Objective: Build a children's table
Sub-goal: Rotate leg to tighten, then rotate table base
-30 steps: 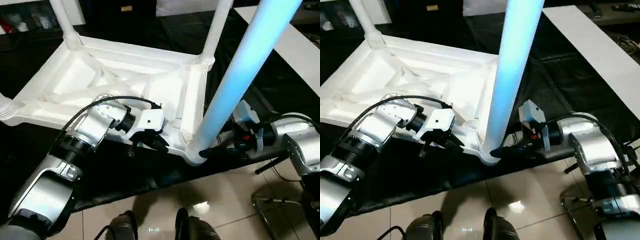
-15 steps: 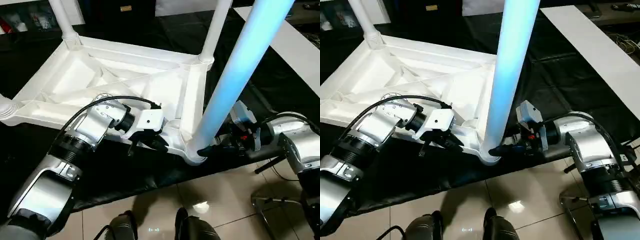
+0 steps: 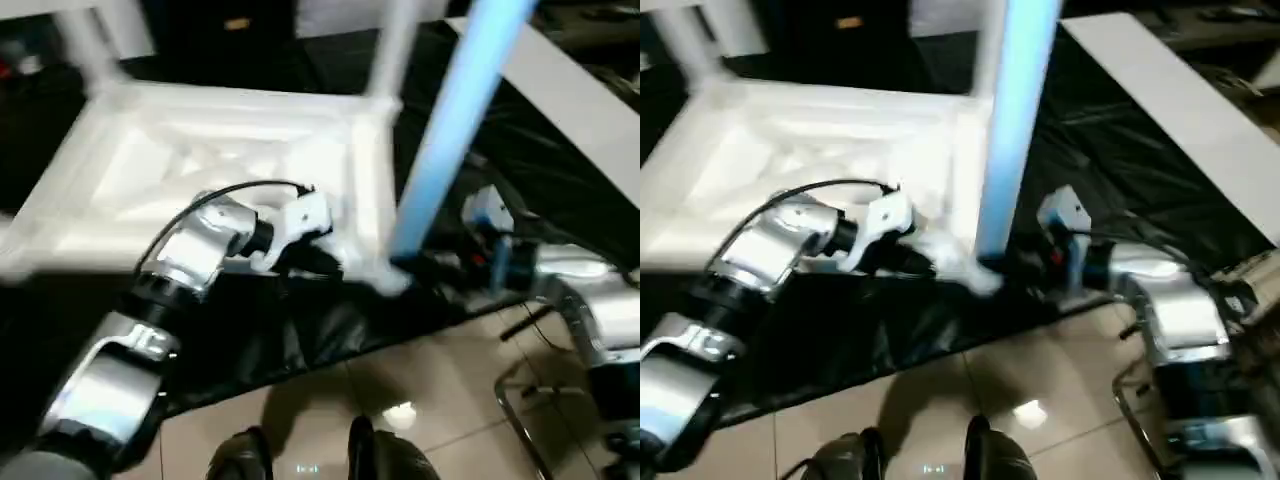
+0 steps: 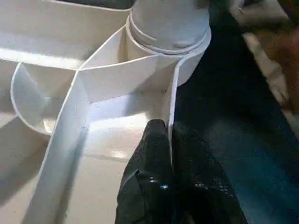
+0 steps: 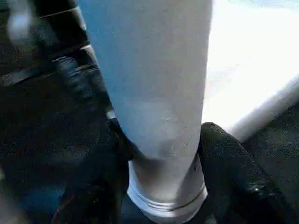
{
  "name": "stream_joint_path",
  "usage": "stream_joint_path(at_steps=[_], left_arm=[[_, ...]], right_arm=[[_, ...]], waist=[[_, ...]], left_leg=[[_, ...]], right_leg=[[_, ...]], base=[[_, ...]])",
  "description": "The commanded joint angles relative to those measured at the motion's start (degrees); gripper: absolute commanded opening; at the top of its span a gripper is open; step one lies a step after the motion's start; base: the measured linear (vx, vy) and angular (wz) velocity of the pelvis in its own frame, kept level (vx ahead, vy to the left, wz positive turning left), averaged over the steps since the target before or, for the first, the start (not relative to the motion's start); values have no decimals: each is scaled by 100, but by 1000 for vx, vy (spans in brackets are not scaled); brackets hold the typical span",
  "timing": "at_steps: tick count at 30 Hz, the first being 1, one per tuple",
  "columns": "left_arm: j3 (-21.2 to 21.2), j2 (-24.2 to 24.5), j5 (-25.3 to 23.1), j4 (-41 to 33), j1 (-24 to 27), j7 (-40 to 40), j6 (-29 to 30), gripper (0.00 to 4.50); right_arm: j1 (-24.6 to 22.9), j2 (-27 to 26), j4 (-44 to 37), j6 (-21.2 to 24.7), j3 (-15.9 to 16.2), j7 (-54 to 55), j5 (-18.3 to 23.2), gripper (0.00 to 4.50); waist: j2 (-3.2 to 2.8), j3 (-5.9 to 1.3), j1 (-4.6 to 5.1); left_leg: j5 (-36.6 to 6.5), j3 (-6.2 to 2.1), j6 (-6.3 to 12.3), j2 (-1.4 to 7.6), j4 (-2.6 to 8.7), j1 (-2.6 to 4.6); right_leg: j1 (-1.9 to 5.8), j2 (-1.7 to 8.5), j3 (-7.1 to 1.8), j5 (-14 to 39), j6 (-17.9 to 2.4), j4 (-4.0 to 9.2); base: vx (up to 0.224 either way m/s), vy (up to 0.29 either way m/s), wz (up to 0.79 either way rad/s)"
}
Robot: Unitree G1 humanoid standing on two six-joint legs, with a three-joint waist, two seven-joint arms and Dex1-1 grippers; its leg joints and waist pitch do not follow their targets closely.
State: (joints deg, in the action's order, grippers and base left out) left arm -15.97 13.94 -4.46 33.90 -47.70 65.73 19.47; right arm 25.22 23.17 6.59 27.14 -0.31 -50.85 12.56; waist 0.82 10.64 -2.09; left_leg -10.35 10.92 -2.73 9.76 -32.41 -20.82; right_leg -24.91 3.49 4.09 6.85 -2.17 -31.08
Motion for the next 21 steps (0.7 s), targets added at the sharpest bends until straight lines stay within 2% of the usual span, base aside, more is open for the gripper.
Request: stream_joint_path(at_steps=[1,4,5,6,8,9,10,11,13,14,16,18,21], left_arm=[[-75,-680,193,265,-62,-617,236,0],[38,-884,203,491,-207,-951,215,0],[151,-1113,166,796,-397,-1335,111,0],[192,-1213,150,913,-480,-1474,72,0],[293,-1385,113,1099,-635,-1773,14,0],[332,-1438,105,1167,-693,-1888,-13,0],[366,-1488,97,1222,-759,-2006,-41,0],[375,-1507,93,1237,-785,-2049,-50,0],[388,-1522,89,1253,-807,-2091,-68,0],[389,-1524,63,1270,-820,-2123,-142,0],[372,-1492,32,1304,-809,-2115,-263,0],[338,-1432,1,1331,-758,-2028,-452,0],[313,-1375,-37,1427,-732,-1899,-765,0]], right_arm=[[59,-560,-182,445,456,726,-146,191],[168,-959,-107,671,303,1415,-184,191],[329,-1485,75,870,48,2185,-171,191],[425,-1755,211,919,-124,2628,-181,191],[580,-2218,434,944,-380,3338,-230,191],[627,-2362,510,921,-433,3538,-250,191],[688,-2517,615,806,-427,3743,-308,191],[718,-2585,664,737,-415,3836,-344,245],[743,-2648,705,671,-407,3927,-381,245],[799,-2738,751,527,-438,4140,-458,265],[840,-2792,727,437,-485,4353,-572,277],[728,-2670,515,432,-444,4320,-706,291],[551,-2533,231,397,-437,4285,-777,328]], waist=[[87,-391,6],[62,-389,42],[46,-396,52],[41,-393,64],[36,-394,83],[12,-407,91],[-3,-430,103],[-6,-425,101],[2,-443,95],[14,-464,90],[25,-487,93],[35,-485,84],[57,-491,37]], left_leg=[[-1156,-182,425,221,362,71],[-1207,-184,464,195,365,67],[-1248,-190,432,202,367,84],[-1291,-190,410,201,368,89],[-1386,-218,334,198,382,95],[-1370,-223,311,217,397,96],[-1301,-235,312,249,417,77],[-1278,-236,318,261,428,76],[-1211,-195,389,275,421,77],[-1064,-179,441,279,415,72],[-891,-149,491,265,398,64],[-853,-116,592,250,381,83],[-679,-104,719,225,369,54]], right_leg=[[312,511,-214,3769,-546,535],[296,502,-196,3862,-456,580],[275,507,-192,3875,-440,588],[258,501,-185,3886,-441,597],[275,518,-159,3966,-365,618],[273,527,-160,3814,-388,612],[302,532,-161,3453,-463,575],[306,529,-166,3279,-499,562],[313,535,-224,2647,-732,482],[322,535,-249,2338,-864,429],[334,527,-273,1993,-1021,375],[324,513,-293,1902,-1093,368],[353,516,-303,1916,-1021,359]], base=[[0,0,0],[0,0,0],[0,0,0],[0,0,0],[0,0,0],[0,0,0],[0,0,0],[0,0,0],[0,0,0],[0,0,0],[0,0,0],[0,0,0],[0,0,0]])
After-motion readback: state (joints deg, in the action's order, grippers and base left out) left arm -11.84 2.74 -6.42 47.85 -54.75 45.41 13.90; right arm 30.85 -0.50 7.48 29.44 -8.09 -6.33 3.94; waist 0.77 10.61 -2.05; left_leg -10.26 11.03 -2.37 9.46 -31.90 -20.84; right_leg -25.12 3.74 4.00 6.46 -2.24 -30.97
